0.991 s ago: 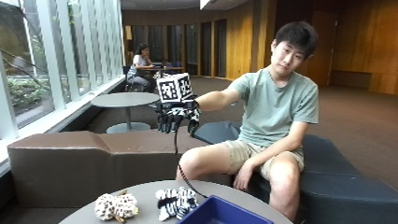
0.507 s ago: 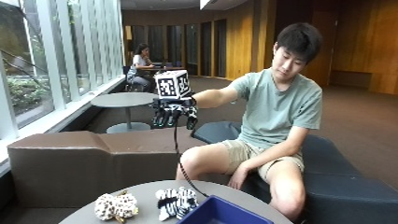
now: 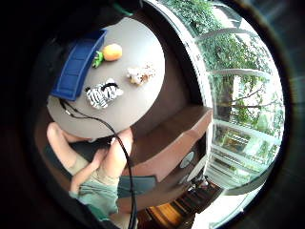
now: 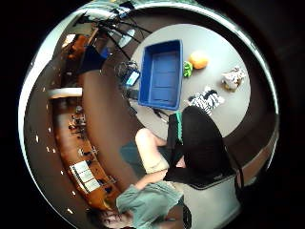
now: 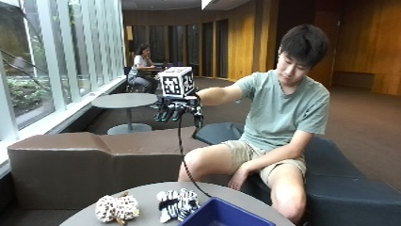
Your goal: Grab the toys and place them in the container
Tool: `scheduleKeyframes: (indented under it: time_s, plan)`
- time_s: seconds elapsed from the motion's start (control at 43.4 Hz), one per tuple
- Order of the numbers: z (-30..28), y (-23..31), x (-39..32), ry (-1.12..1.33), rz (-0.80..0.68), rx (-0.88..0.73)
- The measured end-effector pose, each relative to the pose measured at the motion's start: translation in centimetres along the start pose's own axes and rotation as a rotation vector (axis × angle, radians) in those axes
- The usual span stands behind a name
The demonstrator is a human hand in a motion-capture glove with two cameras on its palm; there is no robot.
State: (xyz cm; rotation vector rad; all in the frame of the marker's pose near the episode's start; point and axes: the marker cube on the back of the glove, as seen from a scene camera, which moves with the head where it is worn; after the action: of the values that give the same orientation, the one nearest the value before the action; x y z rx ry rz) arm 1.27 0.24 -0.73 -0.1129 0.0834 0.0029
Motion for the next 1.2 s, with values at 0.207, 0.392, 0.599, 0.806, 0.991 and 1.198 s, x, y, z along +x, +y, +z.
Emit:
scheduleKeyframes:
  time_s: [0.207, 0.392, 0.599, 0.806, 0.991, 1.198]
  plan:
    - [3.2, -1.5, 0.0, 0.015, 0.005, -0.038]
    - [6.6, -2.9, 0.1, 0.027, -0.027, 0.061]
    - [11.3, -4.6, 0.7, 0.011, -0.01, 0.1]
    - [15.5, -5.7, 1.4, 0.014, -0.016, 0.041]
    - [19.7, -6.5, 1.9, -0.007, -0.028, -0.011]
    - [23.5, -7.5, 1.9, -0.023, -0.044, -0.075]
